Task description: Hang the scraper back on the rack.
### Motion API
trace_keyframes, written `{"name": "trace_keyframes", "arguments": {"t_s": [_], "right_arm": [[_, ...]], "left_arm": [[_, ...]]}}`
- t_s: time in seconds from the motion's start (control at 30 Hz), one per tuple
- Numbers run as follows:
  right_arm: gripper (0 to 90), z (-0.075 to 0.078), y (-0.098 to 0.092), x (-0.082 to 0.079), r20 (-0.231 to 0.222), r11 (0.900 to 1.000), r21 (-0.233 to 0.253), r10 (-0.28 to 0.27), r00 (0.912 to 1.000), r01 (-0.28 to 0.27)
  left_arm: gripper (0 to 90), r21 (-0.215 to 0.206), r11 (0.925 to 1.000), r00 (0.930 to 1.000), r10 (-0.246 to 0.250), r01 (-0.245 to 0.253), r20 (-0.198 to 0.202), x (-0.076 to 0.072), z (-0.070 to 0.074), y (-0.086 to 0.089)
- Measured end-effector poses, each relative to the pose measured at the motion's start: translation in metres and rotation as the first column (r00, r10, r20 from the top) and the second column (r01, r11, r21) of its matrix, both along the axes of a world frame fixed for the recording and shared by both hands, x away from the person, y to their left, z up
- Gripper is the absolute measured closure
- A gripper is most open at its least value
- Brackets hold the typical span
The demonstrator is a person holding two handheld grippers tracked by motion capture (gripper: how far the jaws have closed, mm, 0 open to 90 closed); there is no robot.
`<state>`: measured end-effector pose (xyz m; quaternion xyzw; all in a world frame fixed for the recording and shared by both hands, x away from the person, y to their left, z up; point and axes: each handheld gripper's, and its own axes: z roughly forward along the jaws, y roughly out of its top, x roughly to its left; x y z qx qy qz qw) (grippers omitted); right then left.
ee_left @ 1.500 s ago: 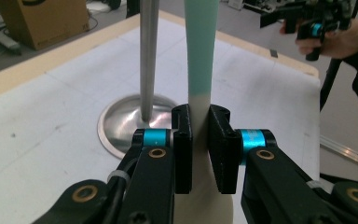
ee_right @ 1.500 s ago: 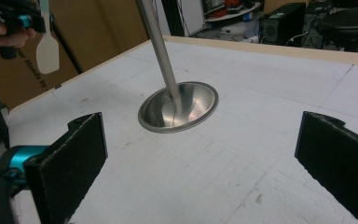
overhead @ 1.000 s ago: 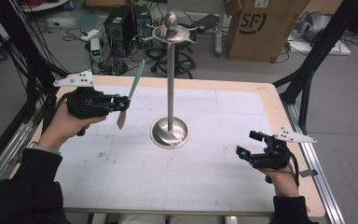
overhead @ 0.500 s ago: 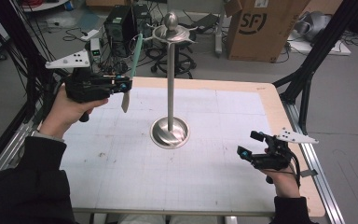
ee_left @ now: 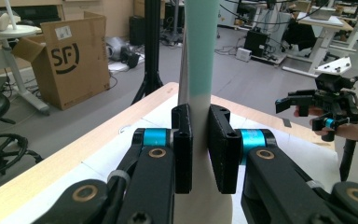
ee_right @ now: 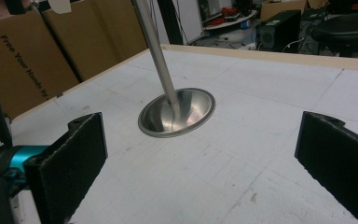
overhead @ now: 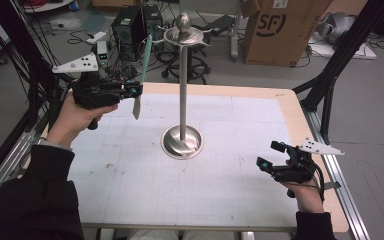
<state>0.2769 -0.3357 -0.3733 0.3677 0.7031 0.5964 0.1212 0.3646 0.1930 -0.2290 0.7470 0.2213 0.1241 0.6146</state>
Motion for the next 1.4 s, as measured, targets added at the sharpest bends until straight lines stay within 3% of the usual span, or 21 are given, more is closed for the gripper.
{"name": "trace_keyframes", "arguments": {"t_s": [0.53, 1.03, 1.1, 1.2, 1.3, 1.4], "right_arm": [[1.2, 0.000, 0.000, 0.000, -0.002, 1.000, 0.001, 0.001, 1.0000, -0.001], [1.2, 0.000, 0.000, 0.000, -0.006, 1.000, 0.000, 0.001, 1.0000, -0.001], [1.1, 0.000, -0.001, 0.000, -0.005, 1.000, 0.000, -0.001, 1.0000, 0.001], [1.2, 0.000, -0.001, -0.001, -0.003, 1.000, -0.002, -0.001, 1.0000, 0.001], [1.2, 0.000, -0.001, -0.003, -0.003, 1.000, -0.001, 0.000, 1.0000, 0.000], [1.1, 0.000, -0.003, -0.004, -0.002, 1.000, -0.001, -0.006, 1.0000, 0.006]], "left_arm": [[80.5, 0.011, 0.9999, 1.0000, -0.008, 0.008, 0.005, 0.000, -0.001, -0.005], [79.4, 0.017, 0.9998, 1.0000, -0.007, 0.007, -0.005, 0.003, -0.008, -0.022], [72.7, 0.007, 0.9997, 0.9995, -0.022, 0.023, -0.022, 0.003, -0.010, -0.026], [62.4, 0.037, 0.9992, 0.9998, -0.017, 0.017, 0.007, 0.001, -0.015, -0.032], [52.9, 0.035, 0.9993, 0.9998, -0.015, 0.015, 0.010, 0.001, -0.022, -0.034], [47.9, 0.027, 0.9985, 0.9988, -0.048, 0.047, 0.011, -0.002, -0.030, -0.035]]}}
